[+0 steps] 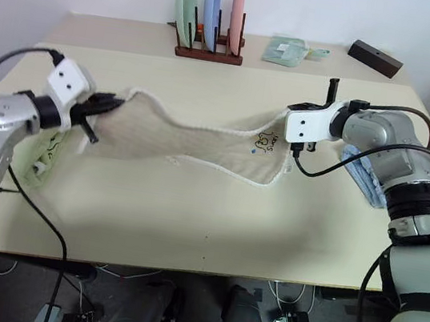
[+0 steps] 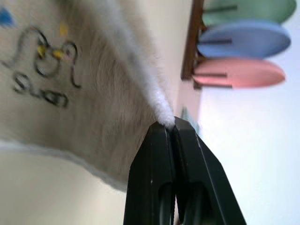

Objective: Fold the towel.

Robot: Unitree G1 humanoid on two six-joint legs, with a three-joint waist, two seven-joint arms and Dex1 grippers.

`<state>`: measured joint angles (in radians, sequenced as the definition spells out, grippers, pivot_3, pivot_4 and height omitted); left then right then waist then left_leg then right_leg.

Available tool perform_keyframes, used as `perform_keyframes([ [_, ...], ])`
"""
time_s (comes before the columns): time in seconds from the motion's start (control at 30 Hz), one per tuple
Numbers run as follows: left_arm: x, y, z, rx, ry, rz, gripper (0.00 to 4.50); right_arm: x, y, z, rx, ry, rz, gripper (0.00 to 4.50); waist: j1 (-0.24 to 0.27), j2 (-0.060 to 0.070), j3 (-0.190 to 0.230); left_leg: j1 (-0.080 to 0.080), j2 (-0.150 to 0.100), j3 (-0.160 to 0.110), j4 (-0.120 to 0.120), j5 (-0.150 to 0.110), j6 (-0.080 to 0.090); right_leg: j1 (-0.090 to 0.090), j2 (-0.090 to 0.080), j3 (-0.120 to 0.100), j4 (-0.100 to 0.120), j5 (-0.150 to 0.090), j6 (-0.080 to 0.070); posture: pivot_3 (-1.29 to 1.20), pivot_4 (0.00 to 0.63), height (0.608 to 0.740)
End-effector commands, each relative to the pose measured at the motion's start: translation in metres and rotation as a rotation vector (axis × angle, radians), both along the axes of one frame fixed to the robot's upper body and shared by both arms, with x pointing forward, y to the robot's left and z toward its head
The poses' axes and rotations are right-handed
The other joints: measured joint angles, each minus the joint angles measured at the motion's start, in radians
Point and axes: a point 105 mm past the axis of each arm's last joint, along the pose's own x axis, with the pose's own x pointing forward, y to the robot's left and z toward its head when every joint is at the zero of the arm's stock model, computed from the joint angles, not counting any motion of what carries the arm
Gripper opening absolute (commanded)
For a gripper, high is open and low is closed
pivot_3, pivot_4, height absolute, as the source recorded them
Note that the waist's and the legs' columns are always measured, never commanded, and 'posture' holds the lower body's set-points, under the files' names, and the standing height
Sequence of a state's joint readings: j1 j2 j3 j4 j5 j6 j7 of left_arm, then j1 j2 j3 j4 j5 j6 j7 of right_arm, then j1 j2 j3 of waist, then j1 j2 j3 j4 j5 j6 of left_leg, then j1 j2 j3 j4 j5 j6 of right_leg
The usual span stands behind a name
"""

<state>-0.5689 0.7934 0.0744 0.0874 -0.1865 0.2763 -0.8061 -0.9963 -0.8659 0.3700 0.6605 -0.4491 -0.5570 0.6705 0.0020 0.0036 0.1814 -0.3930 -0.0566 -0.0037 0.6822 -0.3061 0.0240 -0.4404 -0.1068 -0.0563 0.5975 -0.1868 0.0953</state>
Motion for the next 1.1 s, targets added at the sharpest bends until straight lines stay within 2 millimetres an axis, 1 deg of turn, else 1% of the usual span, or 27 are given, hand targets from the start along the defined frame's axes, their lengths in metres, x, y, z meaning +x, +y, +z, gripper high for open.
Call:
perform_keyframes([
  [0.03, -0.002, 0.008, 0.008, 0.013, -0.022, -0.012, 0.0, -0.006, -0.001, 0.01, 0.011, -0.002, 0.033, 0.06, -0.012, 0.0, 0.0, 0.0, 0.0, 0.0, 0.0, 0.0, 0.0, 0.0, 0.0, 0.0, 0.0, 0.0, 0.0, 0.0, 0.15, 0.74],
  [0.13, -0.014, 0.012, -0.007, 0.061, 0.047, -0.05, 0.0, -0.024, 0.005, -0.015, 0.011, 0.14, 0.1, 0.06, -0.021, 0.0, 0.0, 0.0, 0.001, 0.0, 0.0, 0.0, 0.0, 0.0, 0.0, 0.0, -0.001, 0.0, 0.0, 0.0, 0.15, 0.74],
  [0.23, -0.033, 0.015, -0.034, 0.114, 0.15, -0.089, 0.0, -0.054, 0.02, -0.046, 0.029, 0.325, 0.178, 0.06, -0.021, 0.0, 0.0, 0.001, 0.002, 0.0, 0.0, 0.0, 0.0, 0.0, 0.001, 0.0, 0.0, 0.0, 0.001, 0.0, 0.15, 0.74],
  [0.3, -0.04, 0.015, -0.042, 0.109, 0.187, -0.093, 0.0, -0.067, 0.029, -0.056, 0.05, 0.393, 0.205, 0.06, -0.016, 0.0, 0.001, 0.001, 0.003, 0.0, 0.001, 0.0, 0.001, 0.0, 0.001, 0.001, 0.0, 0.0, 0.001, 0.0, 0.15, 0.74],
  [0.37, -0.045, 0.011, -0.046, 0.091, 0.207, -0.109, 0.0, -0.073, 0.034, -0.062, 0.062, 0.417, 0.213, 0.06, -0.013, 0.0, 0.001, 0.0, 0.003, 0.001, 0.003, -0.001, 0.001, 0.0, 0.001, 0.001, 0.001, 0.0, 0.0, 0.0, 0.15, 0.74],
  [0.43, -0.052, 0.006, -0.059, 0.094, 0.247, -0.119, 0.0, -0.068, 0.037, -0.066, 0.095, 0.403, 0.183, 0.06, -0.01, 0.0, 0.0, 0.001, 0.002, 0.0, 0.004, -0.001, 0.003, 0.001, 0.001, 0.001, 0.001, 0.001, 0.001, 0.0, 0.15, 0.74],
  [0.5, -0.056, 0.0, -0.066, 0.084, 0.271, -0.129, 0.0, -0.06, 0.03, -0.069, 0.093, 0.388, 0.13, 0.62, -0.008, -0.001, 0.0, 0.003, 0.002, -0.001, 0.004, -0.003, 0.005, 0.003, 0.001, 0.001, 0.001, 0.001, 0.001, 0.0, 0.15, 0.74],
  [0.53, -0.057, -0.002, -0.066, 0.074, 0.272, -0.133, 0.0, -0.057, 0.026, -0.069, 0.078, 0.365, 0.115, 0.89, -0.008, 0.0, 0.0, 0.004, 0.002, -0.001, 0.004, -0.002, 0.004, 0.003, 0.001, 0.001, 0.002, 0.001, 0.001, 0.0, 0.15, 0.74],
  [0.57, -0.058, -0.004, -0.065, 0.064, 0.273, -0.136, 0.0, -0.055, 0.022, -0.069, 0.065, 0.342, 0.107, 1.29, -0.006, 0.0, 0.0, 0.004, 0.002, -0.001, 0.004, 0.0, 0.001, 0.003, 0.001, 0.001, 0.002, 0.001, 0.001, 0.0, 0.15, 0.74],
  [0.6, -0.059, -0.005, -0.065, 0.054, 0.274, -0.136, 0.0, -0.054, 0.02, -0.068, 0.055, 0.322, 0.107, 1.8, -0.006, -0.001, 0.0, 0.003, 0.002, -0.001, 0.004, 0.0, 0.001, 0.002, 0.0, 0.001, 0.002, 0.001, 0.001, 0.0, 0.15, 0.74],
  [0.63, -0.059, -0.006, -0.064, 0.048, 0.274, -0.134, 0.0, -0.053, 0.019, -0.068, 0.049, 0.31, 0.108, 2.42, -0.006, -0.001, 0.0, 0.003, 0.002, -0.001, 0.004, 0.0, 0.001, 0.002, 0.0, 0.001, 0.002, 0.001, 0.001, 0.0, 0.15, 0.74],
  [0.67, -0.059, -0.006, -0.064, 0.046, 0.275, -0.132, 0.0, -0.052, 0.018, -0.066, 0.038, 0.29, 0.111, 2.81, -0.007, -0.001, 0.0, 0.002, 0.002, -0.001, 0.004, 0.0, 0.001, 0.001, 0.0, 0.001, 0.002, 0.001, 0.001, 0.0, 0.15, 0.74],
  [0.7, -0.059, -0.006, -0.064, 0.047, 0.276, -0.131, 0.0, -0.052, 0.016, -0.065, 0.03, 0.277, 0.113, 3.31, -0.01, 0.0, 0.0, 0.002, 0.002, 0.0, 0.004, 0.0, 0.0, 0.001, 0.0, 0.001, 0.002, 0.001, 0.001, 0.0, 0.15, 0.74],
  [0.87, -0.061, -0.009, -0.066, 0.036, 0.285, -0.138, 0.0, -0.048, 0.016, -0.058, 0.02, 0.242, 0.12, 3.31, -0.014, 0.0, 0.0, 0.002, 0.002, 0.0, 0.003, 0.0, 0.0, 0.001, 0.001, 0.001, 0.002, 0.001, 0.001, 0.0, 0.15, 0.74],
  [1.03, -0.062, -0.013, -0.067, 0.026, 0.284, -0.148, 0.0, -0.043, 0.009, -0.064, -0.025, 0.253, 0.1, 3.31, -0.012, -0.001, 0.0, 0.002, 0.002, 0.0, 0.003, 0.0, 0.0, 0.001, 0.001, 0.001, 0.001, 0.001, 0.001, 0.0, 0.15, 0.74],
  [1.1, -0.062, -0.014, -0.067, 0.022, 0.283, -0.147, 0.0, -0.043, 0.008, -0.065, -0.013, 0.268, 0.094, 2.78, -0.011, -0.001, 0.0, 0.002, 0.002, 0.0, 0.003, 0.0, 0.0, 0.001, 0.001, 0.001, 0.001, 0.001, 0.001, 0.0, 0.15, 0.74],
])
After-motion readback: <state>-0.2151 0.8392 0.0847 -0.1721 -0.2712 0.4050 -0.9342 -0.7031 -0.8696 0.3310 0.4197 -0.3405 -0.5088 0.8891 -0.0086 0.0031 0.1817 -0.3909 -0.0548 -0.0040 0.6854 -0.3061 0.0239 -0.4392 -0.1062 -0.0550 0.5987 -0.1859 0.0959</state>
